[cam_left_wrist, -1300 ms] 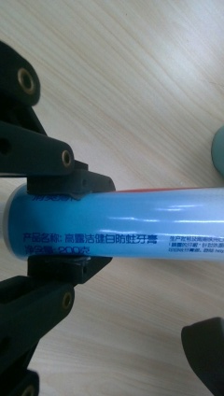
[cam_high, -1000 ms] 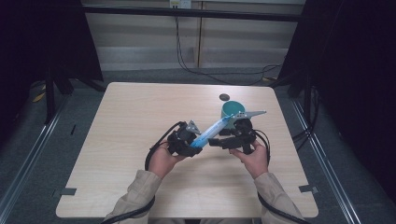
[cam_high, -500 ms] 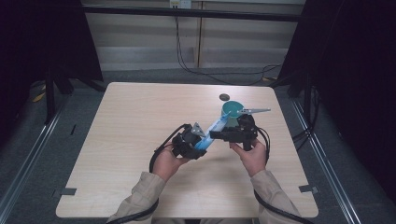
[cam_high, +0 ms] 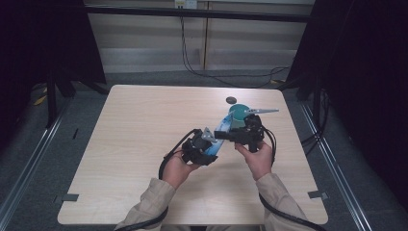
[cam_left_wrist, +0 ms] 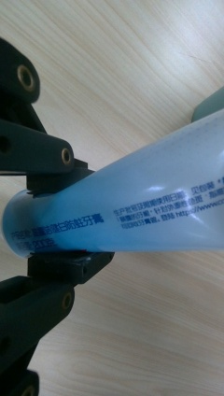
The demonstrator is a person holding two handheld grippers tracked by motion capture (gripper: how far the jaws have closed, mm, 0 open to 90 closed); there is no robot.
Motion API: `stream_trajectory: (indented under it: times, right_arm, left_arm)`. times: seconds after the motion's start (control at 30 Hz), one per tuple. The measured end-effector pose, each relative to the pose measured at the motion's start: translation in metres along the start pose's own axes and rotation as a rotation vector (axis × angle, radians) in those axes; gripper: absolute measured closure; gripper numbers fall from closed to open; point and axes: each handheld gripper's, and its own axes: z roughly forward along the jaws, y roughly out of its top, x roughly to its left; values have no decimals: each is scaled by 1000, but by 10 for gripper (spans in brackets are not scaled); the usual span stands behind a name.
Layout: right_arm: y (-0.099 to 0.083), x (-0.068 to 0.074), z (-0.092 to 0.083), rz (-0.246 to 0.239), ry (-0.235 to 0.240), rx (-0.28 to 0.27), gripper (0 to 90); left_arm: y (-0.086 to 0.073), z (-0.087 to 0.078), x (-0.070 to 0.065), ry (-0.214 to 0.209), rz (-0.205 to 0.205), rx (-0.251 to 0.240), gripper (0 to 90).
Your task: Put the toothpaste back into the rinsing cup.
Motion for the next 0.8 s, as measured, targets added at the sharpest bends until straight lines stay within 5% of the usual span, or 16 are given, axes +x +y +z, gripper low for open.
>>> stream_trajectory:
  times: [0.2,0.33,0.53,0.8]
  right_arm:
    - [0,-2,-5,2,16,-2,730]
    - [3,1,-12,-53,-27,-6,741]
    - [9,1,-25,-91,-67,-22,741]
    - [12,2,-32,-123,-98,-21,744]
  left_arm:
    - [-1,3,0,-27,-21,-49,589]
    - [-3,-6,10,-33,-66,-68,326]
    - [-18,-14,17,-18,-59,-62,252]
    - [-46,-11,24,-6,-104,-44,198]
